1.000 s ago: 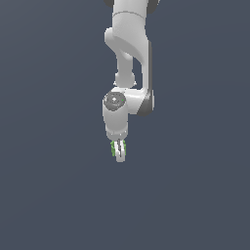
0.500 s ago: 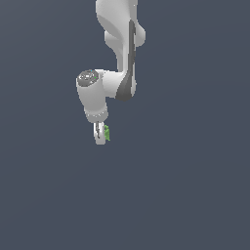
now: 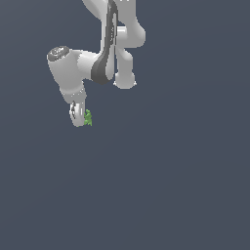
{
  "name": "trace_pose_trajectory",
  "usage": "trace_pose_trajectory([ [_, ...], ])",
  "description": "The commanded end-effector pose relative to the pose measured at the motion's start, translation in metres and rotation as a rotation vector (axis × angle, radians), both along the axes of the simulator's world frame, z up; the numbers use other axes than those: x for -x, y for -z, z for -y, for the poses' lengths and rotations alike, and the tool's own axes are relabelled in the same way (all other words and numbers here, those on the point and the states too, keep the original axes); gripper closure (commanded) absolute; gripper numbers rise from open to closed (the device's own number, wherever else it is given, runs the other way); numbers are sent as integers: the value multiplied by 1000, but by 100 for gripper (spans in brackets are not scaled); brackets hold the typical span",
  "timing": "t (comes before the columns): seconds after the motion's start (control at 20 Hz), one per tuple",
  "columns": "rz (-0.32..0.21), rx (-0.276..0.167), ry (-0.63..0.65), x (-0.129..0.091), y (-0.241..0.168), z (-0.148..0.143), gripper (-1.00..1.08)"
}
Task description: Pick up the object and move it to a goal position.
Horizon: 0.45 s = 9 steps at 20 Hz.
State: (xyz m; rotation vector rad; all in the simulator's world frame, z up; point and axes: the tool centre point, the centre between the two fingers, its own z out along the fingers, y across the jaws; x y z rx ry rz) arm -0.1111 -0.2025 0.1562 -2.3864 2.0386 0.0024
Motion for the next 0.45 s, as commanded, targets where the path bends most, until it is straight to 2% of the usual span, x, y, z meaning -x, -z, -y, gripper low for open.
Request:
trace_pose_trajectory([
  [0.0,-1,0,-1,11,-10,17,108],
  [0.2,-1,2,-2,22,-20,36,108],
  [0.4,-1,3,-2,24,-23,43,108],
])
